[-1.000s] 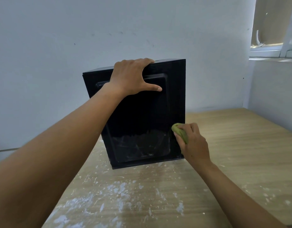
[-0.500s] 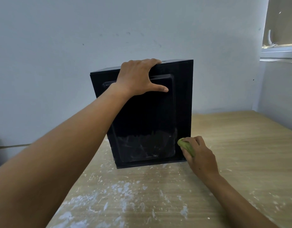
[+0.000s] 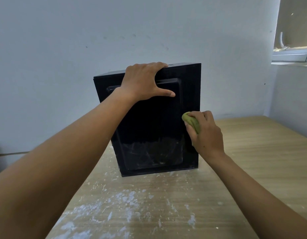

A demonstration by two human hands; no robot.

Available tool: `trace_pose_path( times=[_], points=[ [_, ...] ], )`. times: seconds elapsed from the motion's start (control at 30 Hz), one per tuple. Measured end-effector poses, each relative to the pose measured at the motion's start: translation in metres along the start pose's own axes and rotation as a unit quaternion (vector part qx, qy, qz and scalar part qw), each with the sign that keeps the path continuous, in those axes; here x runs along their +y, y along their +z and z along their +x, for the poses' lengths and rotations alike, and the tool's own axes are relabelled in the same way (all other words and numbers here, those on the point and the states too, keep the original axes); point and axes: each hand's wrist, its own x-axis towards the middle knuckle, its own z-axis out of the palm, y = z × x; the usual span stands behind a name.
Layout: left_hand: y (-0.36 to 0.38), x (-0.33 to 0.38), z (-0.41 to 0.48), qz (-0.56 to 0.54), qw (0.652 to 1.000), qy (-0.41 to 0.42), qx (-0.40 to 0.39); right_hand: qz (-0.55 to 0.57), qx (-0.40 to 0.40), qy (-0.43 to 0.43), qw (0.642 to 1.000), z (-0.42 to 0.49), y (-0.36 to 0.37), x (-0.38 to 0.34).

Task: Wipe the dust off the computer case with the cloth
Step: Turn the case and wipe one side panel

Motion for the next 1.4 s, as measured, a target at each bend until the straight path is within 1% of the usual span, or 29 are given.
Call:
trace_pose_path(
  times=[0.33,0.5,0.7,0.83,0.93,1.03,1.2,1.33,1.4],
  points=[
    [0.000,0.001,0.000,0.002,1.000,-0.002,-0.003,-0.018,-0.026,-0.014,0.999,-0.037,0.013,0.015],
    [0.000,0.000,0.000,-0.001,1.000,0.000,0.002,-0.049,-0.080,-0.012,0.995,-0.071,0.023,0.030],
    [0.002,-0.001,0.000,-0.003,1.000,-0.004,0.002,-0.085,-0.157,0.014,0.984,-0.097,0.032,0.042],
    [0.002,-0.001,0.001,-0.003,1.000,-0.003,0.002,-0.091,-0.169,0.024,0.981,-0.102,0.033,0.046],
    [0.002,-0.001,0.001,-0.001,1.000,-0.001,-0.001,-0.080,-0.161,0.024,0.983,-0.098,0.029,0.043],
    [0.002,-0.001,0.000,0.000,1.000,-0.002,-0.002,-0.059,-0.134,0.017,0.989,-0.086,0.023,0.037],
    [0.002,0.000,0.001,-0.005,1.000,-0.003,0.002,-0.031,-0.104,0.008,0.994,-0.043,0.005,0.017],
    [0.002,-0.001,0.001,-0.006,1.000,-0.005,0.003,-0.013,-0.026,0.007,1.000,0.009,-0.013,-0.009],
    [0.002,0.000,0.001,-0.004,1.000,-0.004,0.002,0.004,0.019,0.022,1.000,0.037,-0.022,-0.023]
  ],
)
